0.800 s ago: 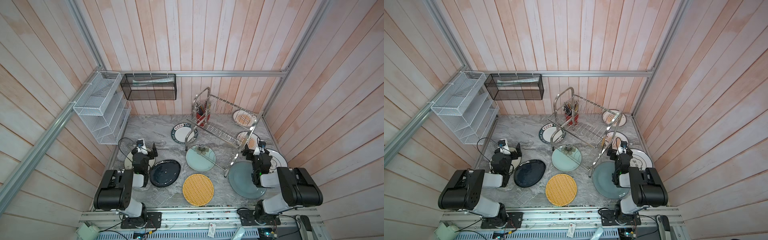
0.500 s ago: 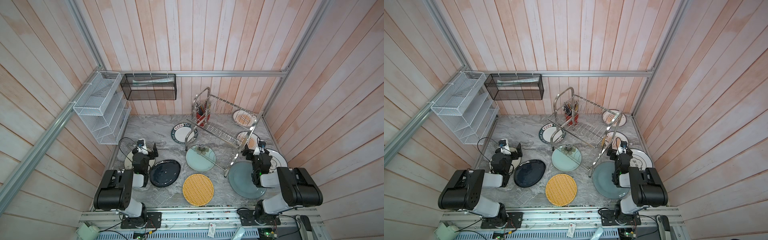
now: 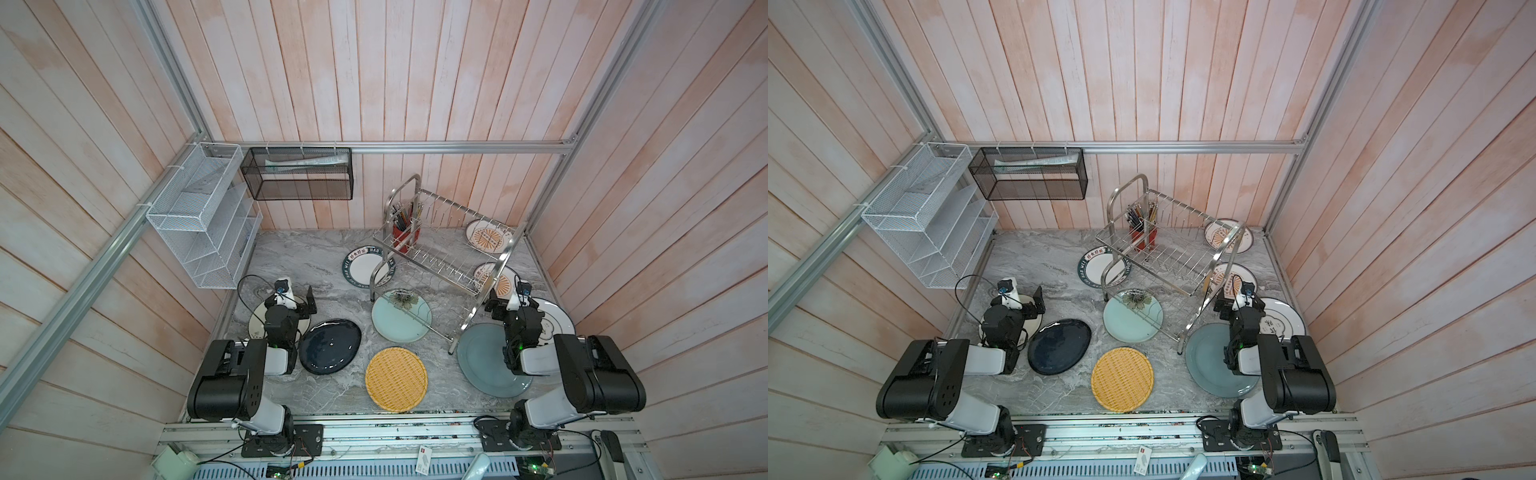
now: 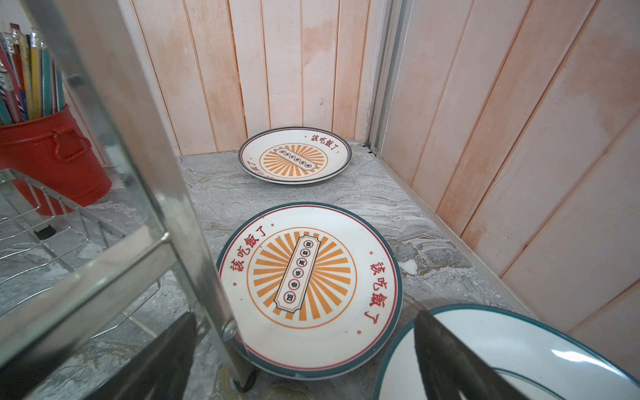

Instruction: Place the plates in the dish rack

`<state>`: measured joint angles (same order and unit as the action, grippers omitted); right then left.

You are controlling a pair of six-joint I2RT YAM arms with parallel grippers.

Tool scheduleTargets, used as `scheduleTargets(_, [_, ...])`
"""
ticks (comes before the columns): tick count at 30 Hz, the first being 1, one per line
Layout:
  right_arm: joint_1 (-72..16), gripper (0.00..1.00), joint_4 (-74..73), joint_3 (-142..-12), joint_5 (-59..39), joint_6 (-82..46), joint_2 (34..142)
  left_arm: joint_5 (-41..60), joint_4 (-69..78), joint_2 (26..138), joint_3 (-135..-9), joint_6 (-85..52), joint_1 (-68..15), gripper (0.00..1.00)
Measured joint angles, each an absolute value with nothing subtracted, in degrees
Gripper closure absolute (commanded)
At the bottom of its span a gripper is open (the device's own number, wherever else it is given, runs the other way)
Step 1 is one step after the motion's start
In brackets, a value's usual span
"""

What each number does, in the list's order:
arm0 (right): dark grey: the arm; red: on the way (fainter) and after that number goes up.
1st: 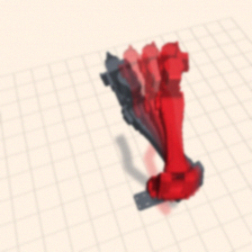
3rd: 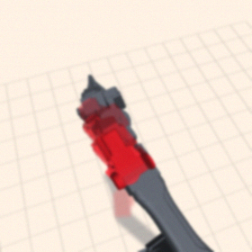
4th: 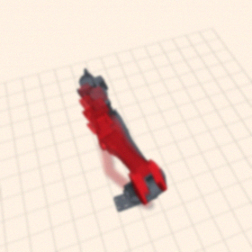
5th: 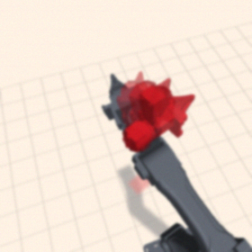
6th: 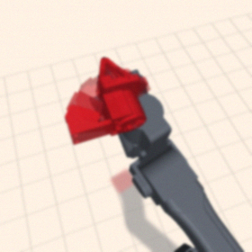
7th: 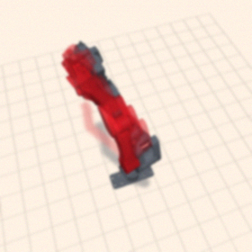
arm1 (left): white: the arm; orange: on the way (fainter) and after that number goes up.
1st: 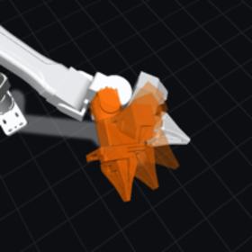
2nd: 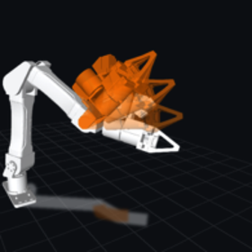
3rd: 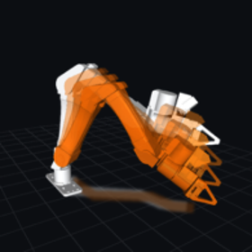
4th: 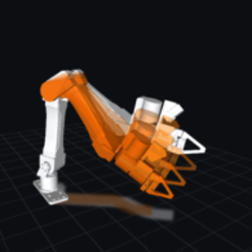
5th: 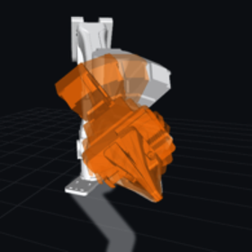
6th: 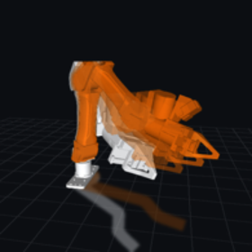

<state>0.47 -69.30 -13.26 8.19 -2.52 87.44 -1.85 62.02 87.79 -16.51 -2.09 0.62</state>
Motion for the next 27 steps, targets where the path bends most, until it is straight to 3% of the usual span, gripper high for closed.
scheduleTargets(18, [1.34, 0.02, -69.12, -13.13, 8.64, -3.29, 86.5, -2.11, 59.51, 86.85, -17.02, -2.2, 1.28, 0.0])
scheduleTargets(22, [1.34, 0.02, -59.13, -13.58, 12.97, -6.42, 71.99, -8.19, 42.44, 79.57, -25.28, -3.33, -2.98, 0.0])
scheduleTargets(27, [1.37, 0.02, -45.06, -18.74, 20.78, -20.25, 55.99, -13.06, 21.89, 67.99, -36.95, -14.11, -8.88, 0.0])
